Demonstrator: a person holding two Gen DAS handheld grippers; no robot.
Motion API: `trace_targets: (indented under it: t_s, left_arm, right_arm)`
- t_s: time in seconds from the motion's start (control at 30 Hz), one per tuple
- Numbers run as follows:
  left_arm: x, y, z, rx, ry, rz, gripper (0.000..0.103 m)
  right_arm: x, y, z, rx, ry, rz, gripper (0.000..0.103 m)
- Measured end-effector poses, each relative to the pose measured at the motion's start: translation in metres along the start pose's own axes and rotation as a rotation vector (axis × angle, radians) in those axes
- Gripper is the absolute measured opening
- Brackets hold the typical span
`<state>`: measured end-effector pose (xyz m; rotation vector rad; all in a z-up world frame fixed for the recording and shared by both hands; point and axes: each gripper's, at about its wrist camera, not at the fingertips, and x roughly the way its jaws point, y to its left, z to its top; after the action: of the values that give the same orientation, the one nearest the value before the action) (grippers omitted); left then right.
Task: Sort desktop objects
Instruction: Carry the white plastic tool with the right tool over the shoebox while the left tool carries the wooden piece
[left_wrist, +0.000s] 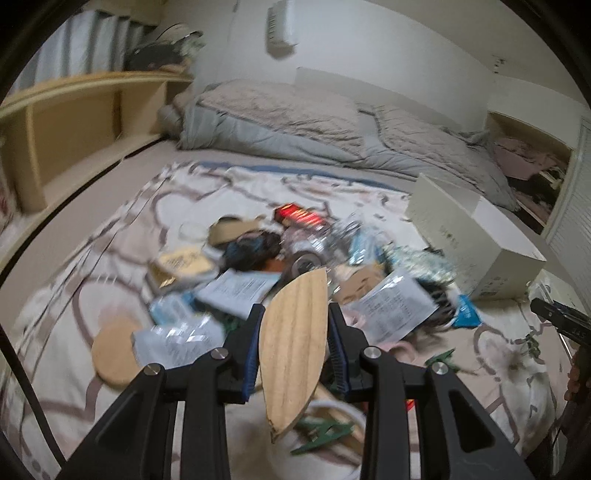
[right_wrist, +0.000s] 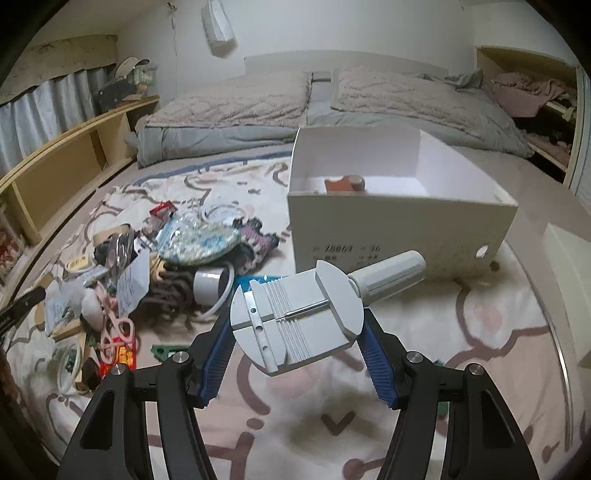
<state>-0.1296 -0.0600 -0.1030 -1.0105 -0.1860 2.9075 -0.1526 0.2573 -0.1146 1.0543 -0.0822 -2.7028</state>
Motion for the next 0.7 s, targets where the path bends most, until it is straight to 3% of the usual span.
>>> trace_targets:
  t_s: [0.7]
  left_arm:
    - [0.002, -0.087, 0.071, 0.175, -0.084, -0.148, 0.033]
  right_arm:
    - [-0.042, -0.037, 0.034, -0.084, -0.082, -0.052, 0.066]
